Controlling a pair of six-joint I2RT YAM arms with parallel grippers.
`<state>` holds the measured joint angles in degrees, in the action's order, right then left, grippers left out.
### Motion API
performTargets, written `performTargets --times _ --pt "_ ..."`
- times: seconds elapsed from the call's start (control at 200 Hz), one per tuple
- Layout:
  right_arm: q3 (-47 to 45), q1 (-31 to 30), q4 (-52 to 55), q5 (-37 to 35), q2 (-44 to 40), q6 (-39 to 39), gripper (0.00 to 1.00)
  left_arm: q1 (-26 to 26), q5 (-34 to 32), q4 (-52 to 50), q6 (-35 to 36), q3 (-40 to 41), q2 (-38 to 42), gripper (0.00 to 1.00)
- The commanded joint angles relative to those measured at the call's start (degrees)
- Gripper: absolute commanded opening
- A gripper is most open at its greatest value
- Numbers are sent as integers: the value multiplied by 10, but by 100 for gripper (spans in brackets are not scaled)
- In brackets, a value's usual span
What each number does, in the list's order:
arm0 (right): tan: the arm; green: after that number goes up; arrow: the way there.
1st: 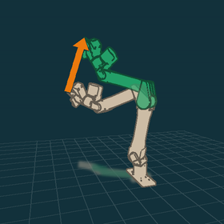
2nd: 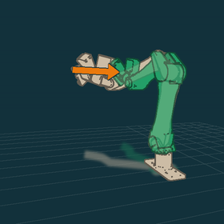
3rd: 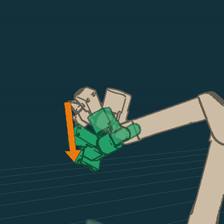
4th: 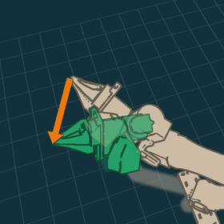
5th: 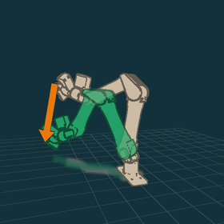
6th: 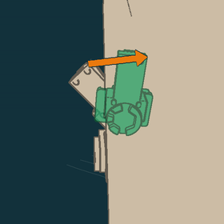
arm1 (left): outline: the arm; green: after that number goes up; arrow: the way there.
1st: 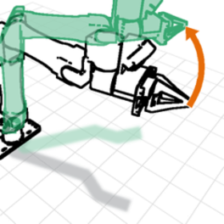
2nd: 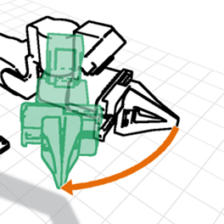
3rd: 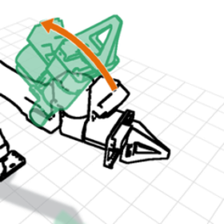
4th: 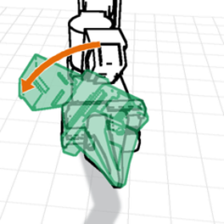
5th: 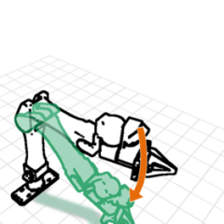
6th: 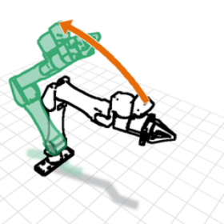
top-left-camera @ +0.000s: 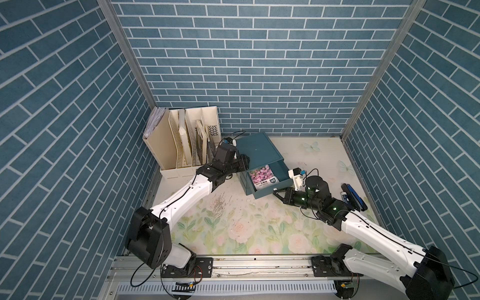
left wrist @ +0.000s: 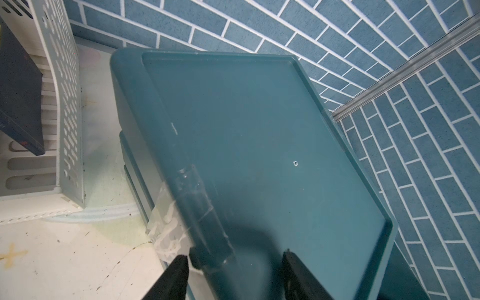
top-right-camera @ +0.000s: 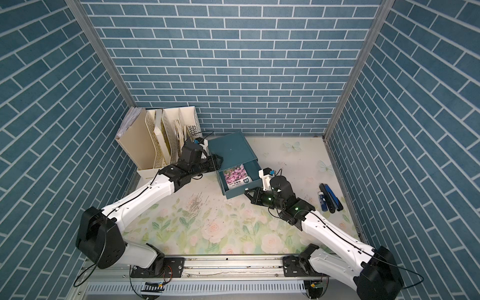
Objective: Take the seed bags out of the drawer
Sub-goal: Open the drawer in the storage box.
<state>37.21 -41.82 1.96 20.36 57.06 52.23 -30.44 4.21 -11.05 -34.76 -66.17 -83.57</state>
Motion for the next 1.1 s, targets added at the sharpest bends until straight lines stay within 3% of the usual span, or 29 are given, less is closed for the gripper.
performTargets --times 0.0,0.73,0.9,1.09 --pt "-9 -8 32 9 -22 1 0 -6 -6 -65 10 8 -3 61" --pt "-38 -27 65 -8 -65 17 0 -6 -12 -72 9 7 -6 61" --pt "-11 -27 96 -12 -71 7 32 -6 -14 -74 9 6 -6 61" --pt "72 -27 180 6 -60 -37 49 -6 -16 -79 10 0 -6 61"
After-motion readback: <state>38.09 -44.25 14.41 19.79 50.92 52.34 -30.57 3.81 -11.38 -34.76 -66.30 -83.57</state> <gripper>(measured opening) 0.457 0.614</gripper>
